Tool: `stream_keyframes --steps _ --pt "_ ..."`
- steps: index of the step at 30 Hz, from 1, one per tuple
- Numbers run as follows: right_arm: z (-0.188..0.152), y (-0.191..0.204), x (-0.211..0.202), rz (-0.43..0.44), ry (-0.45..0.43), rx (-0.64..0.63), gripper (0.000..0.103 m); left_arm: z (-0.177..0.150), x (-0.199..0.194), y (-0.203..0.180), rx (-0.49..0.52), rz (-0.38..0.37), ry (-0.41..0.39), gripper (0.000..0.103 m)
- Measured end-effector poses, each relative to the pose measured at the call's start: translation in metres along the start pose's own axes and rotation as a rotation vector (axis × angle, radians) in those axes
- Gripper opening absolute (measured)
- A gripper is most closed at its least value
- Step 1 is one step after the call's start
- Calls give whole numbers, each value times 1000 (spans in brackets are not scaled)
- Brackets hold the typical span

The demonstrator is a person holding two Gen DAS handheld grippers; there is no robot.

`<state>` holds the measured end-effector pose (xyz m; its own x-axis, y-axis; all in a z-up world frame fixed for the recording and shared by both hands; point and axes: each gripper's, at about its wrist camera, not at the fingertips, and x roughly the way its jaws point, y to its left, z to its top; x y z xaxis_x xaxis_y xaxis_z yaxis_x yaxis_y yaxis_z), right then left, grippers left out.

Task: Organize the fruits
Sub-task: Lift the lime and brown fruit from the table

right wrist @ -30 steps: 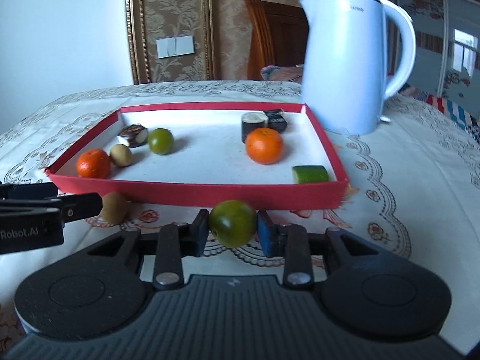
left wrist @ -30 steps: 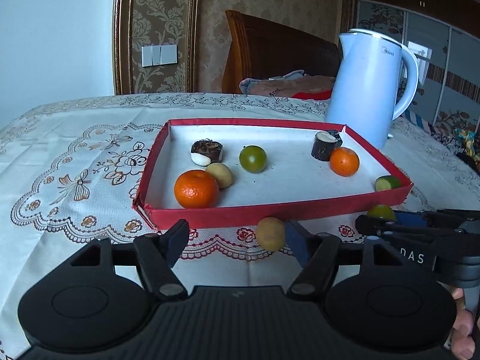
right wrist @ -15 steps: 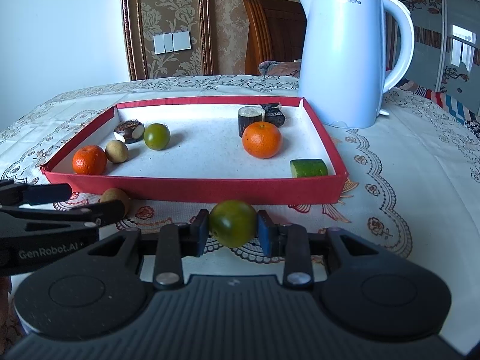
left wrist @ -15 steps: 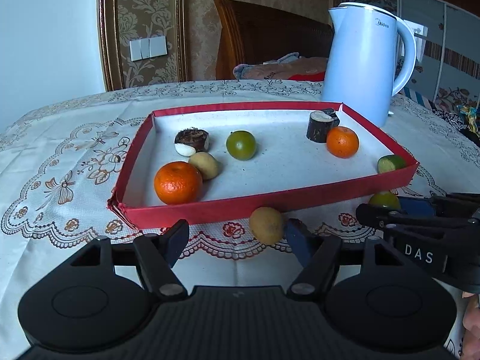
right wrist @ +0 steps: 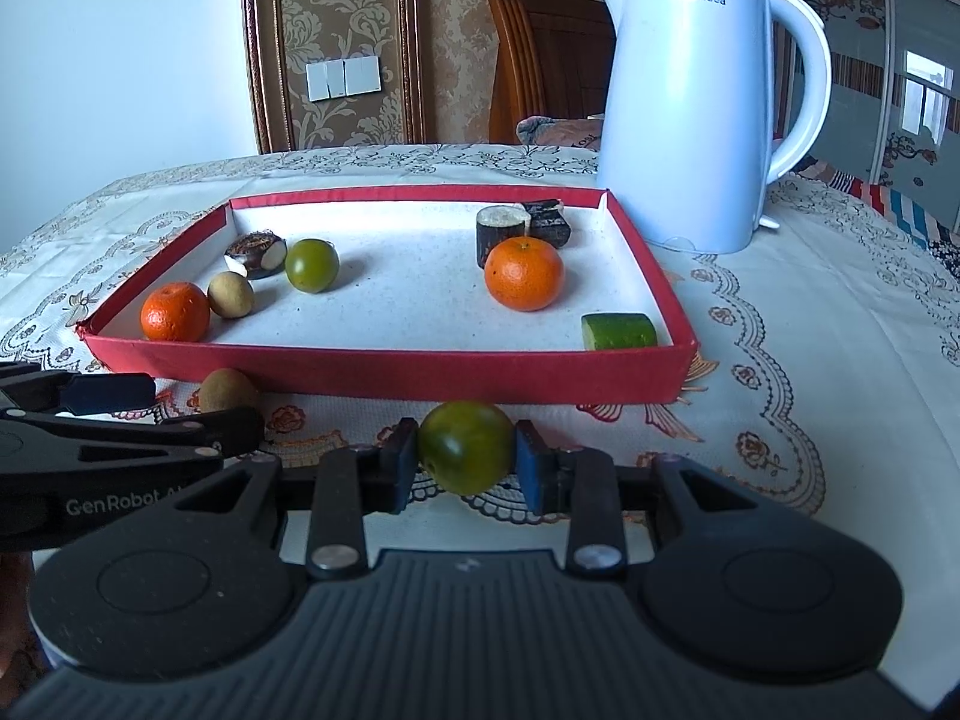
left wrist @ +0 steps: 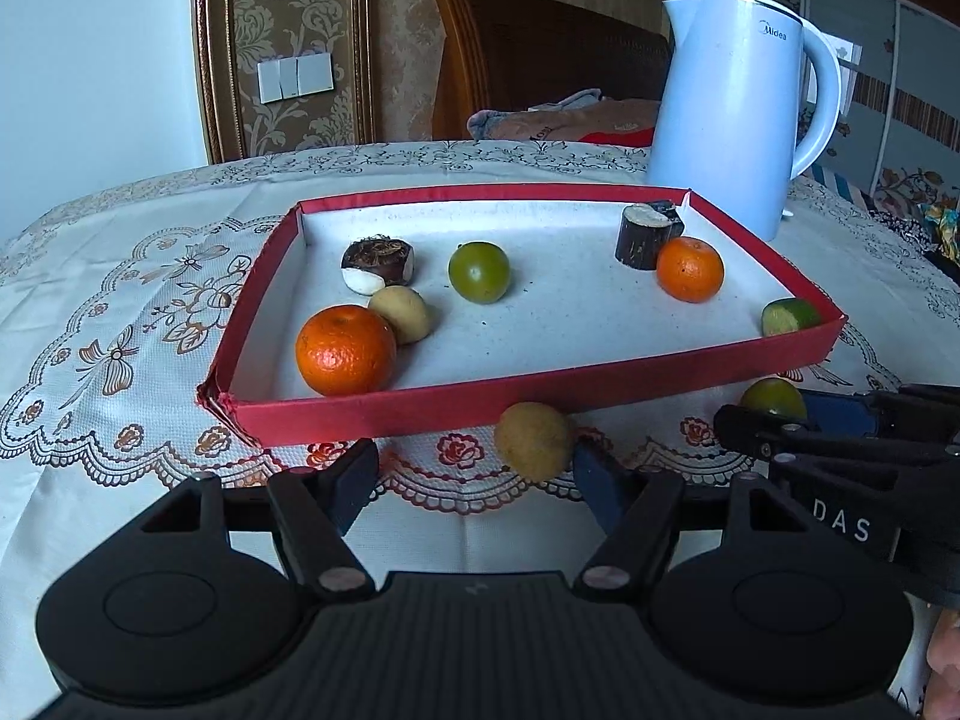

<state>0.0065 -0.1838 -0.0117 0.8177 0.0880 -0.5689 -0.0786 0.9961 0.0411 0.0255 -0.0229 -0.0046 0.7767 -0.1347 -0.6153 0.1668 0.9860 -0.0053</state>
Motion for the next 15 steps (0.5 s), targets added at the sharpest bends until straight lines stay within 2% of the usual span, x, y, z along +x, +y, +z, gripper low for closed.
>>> stream_keyframes --steps 3,6,11,15 --pt "0 0 0 -1 0 -1 32 0 0 0 1 0 -1 71" --pt "0 0 0 -1 -1 -1 32 0 -1 0 2 -6 -7 65" --pt "0 0 0 -1 -1 -2 31 0 -1 -1 1 -7 -8 64" --pt "0 0 0 -2 0 -3 32 -1 -2 -1 7 -17 -12 57"
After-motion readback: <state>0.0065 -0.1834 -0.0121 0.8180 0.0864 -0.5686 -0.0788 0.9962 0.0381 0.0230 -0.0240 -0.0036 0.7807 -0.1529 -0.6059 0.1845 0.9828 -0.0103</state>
